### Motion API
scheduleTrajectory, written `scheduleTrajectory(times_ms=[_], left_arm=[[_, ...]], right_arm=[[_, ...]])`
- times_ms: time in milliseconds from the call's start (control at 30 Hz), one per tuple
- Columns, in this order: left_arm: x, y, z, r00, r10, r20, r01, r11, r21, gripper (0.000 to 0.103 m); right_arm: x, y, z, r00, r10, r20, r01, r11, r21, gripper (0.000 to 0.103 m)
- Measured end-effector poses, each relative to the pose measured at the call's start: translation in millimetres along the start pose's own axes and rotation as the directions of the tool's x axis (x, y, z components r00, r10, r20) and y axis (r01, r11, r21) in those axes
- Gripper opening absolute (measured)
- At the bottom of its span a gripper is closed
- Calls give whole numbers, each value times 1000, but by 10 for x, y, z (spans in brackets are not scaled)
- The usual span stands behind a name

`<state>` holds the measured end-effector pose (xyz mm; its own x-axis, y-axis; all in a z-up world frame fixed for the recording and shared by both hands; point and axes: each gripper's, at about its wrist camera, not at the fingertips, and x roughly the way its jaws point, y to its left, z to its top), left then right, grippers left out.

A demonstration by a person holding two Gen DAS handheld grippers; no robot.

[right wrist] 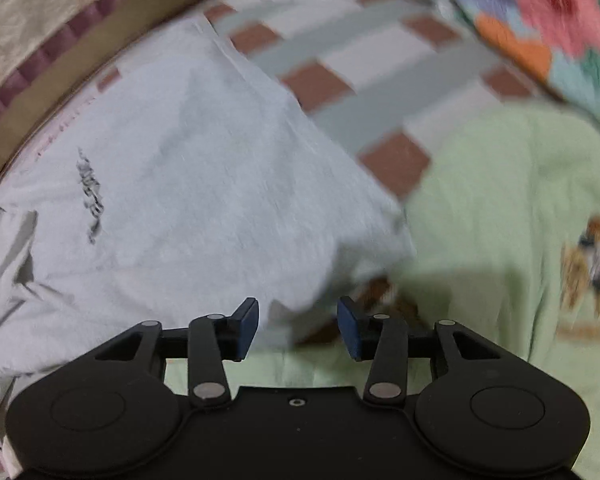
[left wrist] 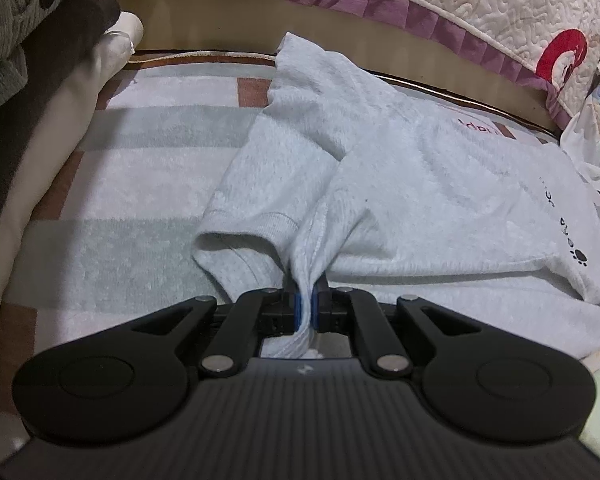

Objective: Fold clothes

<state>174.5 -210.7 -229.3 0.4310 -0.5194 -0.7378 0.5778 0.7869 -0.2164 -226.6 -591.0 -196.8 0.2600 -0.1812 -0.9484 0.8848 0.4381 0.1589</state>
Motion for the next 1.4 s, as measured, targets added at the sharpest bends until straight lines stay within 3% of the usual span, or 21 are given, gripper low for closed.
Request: scheduleTrajectory(times_ms=[100,133,200,267,300,400,500,567,733,800,933,1033,1200,1400], left_arm=[[-8,-30,-18,1000,14,8,-14,1000,16,5],[-11,-34,-25,1000,16,12,-16,1000,21,5],[-13,-37,-33,1000,17,17,-18,1000,23,5],[-20,-41,-40,1000,19,20,-20,999,25,5],[-41,-57,-42,999,23,27,-24,999,31,4],[-196,-148,-35,997,18,77,-23,998,56,4],[-433,-182,22,989,-27,143,25,1000,16,4],[-521,-186,51,984,-42,176,44,999,-11,4],[-555,-195,14,975,-55,215,64,997,-32,4],[-670,-163,38,959,-83,270,104,992,-65,4],[-867,-180,99,921,-71,383,115,989,-94,4],[-856,-248,138,921,-35,389,70,995,-76,4],[-918,-295,266,901,-33,433,72,995,-73,4],[-1012,-345,679,847,-14,532,32,999,-23,4]], right_arm=[[186,-73,-79,1000,-3,-13,4,998,59,53],[233,-120,-77,1000,-1,17,-1,994,113,59],[320,-252,-73,996,2,85,-22,972,235,58],[289,-291,-87,986,23,163,-65,964,258,12],[251,-284,-94,979,35,200,-84,966,244,4],[108,-248,-112,947,67,315,-131,974,186,4],[-217,-177,-41,891,93,445,-153,983,100,3],[-331,-171,76,868,115,484,-173,982,77,3],[-229,26,309,854,68,516,-41,997,-63,3],[-200,54,370,849,93,520,-83,996,-42,3],[-299,160,405,808,146,571,-119,989,-86,3],[-292,195,428,803,154,575,-119,988,-98,3],[-261,251,563,795,174,582,-131,985,-115,3],[-370,475,1040,758,215,616,-124,974,-187,3]])
